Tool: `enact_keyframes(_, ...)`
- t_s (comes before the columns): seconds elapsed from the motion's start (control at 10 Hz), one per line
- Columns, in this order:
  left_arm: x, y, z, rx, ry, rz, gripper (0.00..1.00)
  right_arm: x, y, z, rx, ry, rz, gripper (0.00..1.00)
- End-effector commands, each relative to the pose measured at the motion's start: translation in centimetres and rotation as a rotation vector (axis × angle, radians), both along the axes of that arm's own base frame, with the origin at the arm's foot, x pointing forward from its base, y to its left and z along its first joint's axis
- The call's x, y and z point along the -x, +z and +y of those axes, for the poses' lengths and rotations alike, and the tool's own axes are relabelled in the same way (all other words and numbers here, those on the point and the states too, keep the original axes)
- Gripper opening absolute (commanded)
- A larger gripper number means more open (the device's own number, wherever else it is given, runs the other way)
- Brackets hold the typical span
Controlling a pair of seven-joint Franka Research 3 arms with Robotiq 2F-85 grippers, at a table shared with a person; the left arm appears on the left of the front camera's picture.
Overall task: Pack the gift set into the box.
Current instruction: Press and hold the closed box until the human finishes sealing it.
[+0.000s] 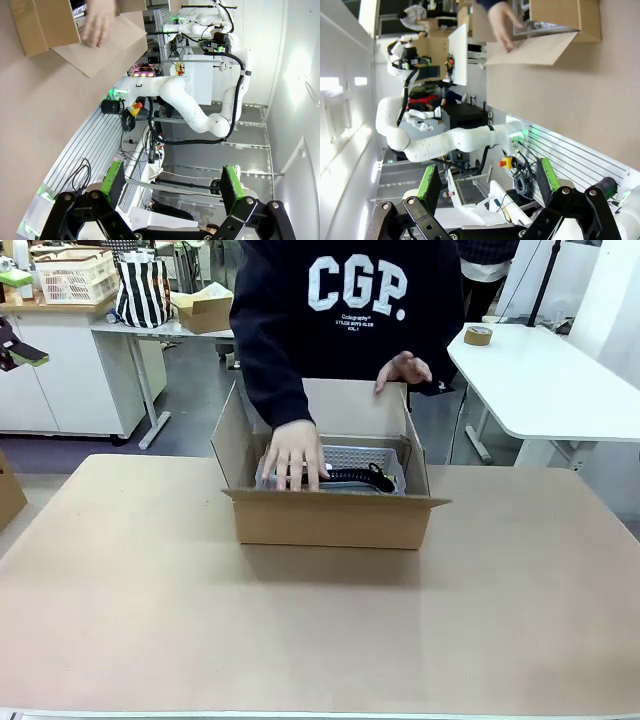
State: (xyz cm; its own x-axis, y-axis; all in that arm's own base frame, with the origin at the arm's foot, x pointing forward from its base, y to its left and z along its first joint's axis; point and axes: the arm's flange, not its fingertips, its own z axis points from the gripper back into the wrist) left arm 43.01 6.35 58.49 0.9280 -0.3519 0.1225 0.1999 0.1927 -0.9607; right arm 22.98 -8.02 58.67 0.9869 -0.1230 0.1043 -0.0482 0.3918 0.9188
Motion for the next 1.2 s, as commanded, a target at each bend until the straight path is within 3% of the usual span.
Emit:
enact_keyframes(0.0,0.14,0.03,-0.08,-0.011,-0.001,0.0,1.0,-0.34,0.38,0.13,-0.015,0.009,-0.029,1.0)
enact_keyframes(1.1,0.14,0.03,-0.08,-0.011,-0.001,0.0,1.0,-0.34,0.38,0.13,-0.015,0.009,-0.029,1.0)
